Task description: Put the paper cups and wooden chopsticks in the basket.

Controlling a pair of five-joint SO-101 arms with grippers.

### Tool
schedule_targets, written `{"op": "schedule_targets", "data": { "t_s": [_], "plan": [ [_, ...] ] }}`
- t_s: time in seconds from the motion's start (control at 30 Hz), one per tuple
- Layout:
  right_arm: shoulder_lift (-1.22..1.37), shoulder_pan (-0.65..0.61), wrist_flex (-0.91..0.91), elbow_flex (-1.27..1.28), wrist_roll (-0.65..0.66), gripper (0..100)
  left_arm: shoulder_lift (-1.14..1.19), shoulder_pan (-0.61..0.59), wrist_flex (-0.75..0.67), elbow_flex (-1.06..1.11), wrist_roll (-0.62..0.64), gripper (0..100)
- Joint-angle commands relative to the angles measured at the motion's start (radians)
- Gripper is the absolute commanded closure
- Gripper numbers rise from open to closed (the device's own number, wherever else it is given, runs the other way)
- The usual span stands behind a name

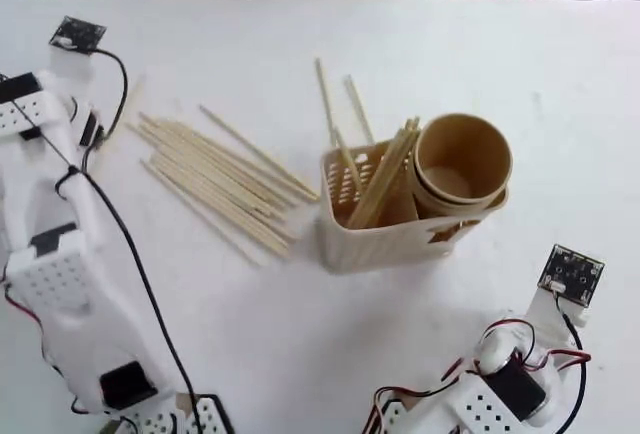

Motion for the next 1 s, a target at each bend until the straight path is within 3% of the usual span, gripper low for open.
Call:
{"op": "schedule_targets", "data": {
  "t_s": [0.0, 0.3, 0.47, 0.8, 0.97],
  "plan": [
    [-0.008, 0.007, -0.010, 0.009, -0.003, 97.9, 0.156, -0.007, 0.066, -0.269, -0.008, 83],
    [-0.008, 0.007, -0.010, 0.009, -0.003, 97.9, 0.509, 0.004, 0.253, -0.749, 0.046, 84],
    [-0.008, 0.007, -0.010, 0.009, -0.003, 97.9, 0.624, 0.033, 0.448, -0.928, 0.051, 93],
    [-0.008, 0.007, -0.010, 0.009, -0.003, 97.9, 0.654, 0.041, 0.483, -0.953, 0.091, 98],
    [-0.008, 0.005, -0.010, 0.009, -0.003, 97.9, 0.573, -0.022, 0.485, -0.951, 0.166, 98]
  ]
}}
